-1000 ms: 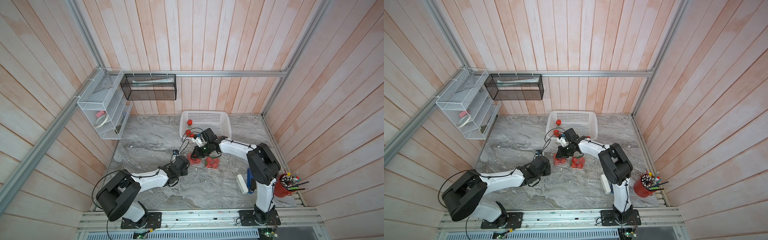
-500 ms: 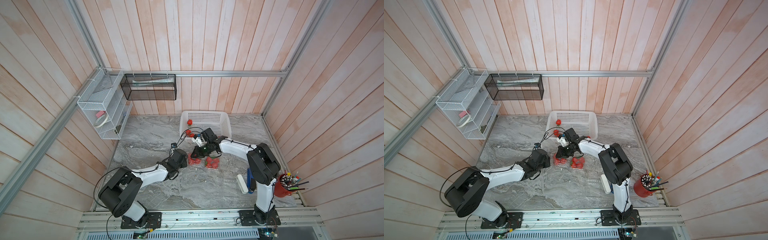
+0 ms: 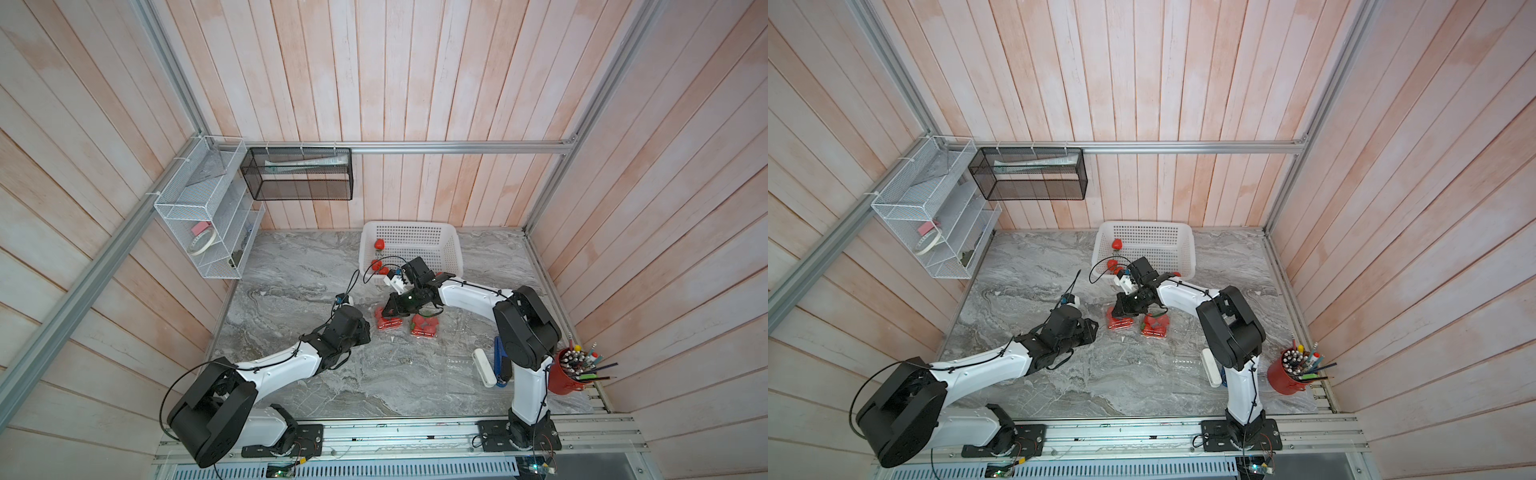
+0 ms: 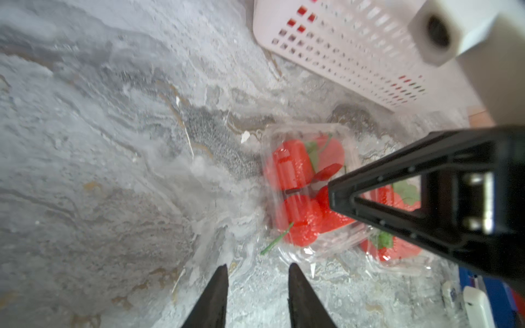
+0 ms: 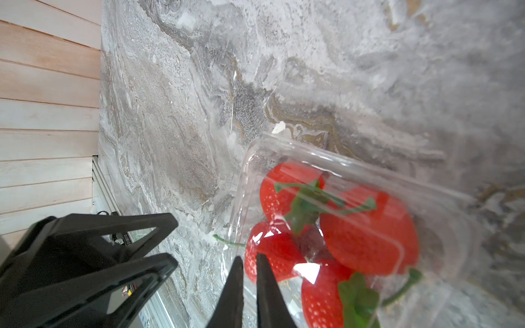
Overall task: Pack strawberries into containers
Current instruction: Close the packing box at the center of the board.
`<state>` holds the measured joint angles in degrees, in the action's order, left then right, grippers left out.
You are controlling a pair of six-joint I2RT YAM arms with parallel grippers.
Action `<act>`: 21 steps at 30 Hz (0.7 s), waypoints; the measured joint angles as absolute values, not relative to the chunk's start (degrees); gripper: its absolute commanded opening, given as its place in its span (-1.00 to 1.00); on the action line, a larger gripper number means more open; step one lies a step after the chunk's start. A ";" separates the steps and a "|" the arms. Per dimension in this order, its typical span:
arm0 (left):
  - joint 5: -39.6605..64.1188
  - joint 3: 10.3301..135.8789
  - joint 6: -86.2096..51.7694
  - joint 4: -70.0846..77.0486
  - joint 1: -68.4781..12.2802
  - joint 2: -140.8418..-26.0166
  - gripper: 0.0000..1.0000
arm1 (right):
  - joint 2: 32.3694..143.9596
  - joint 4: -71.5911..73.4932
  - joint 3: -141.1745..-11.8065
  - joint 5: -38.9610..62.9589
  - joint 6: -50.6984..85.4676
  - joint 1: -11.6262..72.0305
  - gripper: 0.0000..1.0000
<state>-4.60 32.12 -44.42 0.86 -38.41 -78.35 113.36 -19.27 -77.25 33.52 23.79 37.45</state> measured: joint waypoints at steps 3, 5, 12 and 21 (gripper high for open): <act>-2.72 32.12 -44.64 1.26 -38.52 -81.73 -0.24 | 113.36 -19.27 -77.25 33.52 23.79 37.45 -0.74; -1.74 32.12 -44.64 1.34 -38.59 -83.55 -0.24 | 113.36 -19.27 -77.25 33.52 23.79 37.45 -0.74; -1.50 33.80 -44.14 2.42 -38.52 -86.28 -0.24 | 113.36 -19.29 -77.25 33.54 23.81 37.45 -0.74; -2.00 40.86 -40.69 2.76 -36.38 -93.60 -0.24 | 113.36 -19.22 -77.25 33.56 23.97 37.45 -0.74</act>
<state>-2.00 40.86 -40.69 2.76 -36.38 -93.60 113.36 -19.22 -77.25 33.56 23.97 37.45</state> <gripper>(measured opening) 0.380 0.131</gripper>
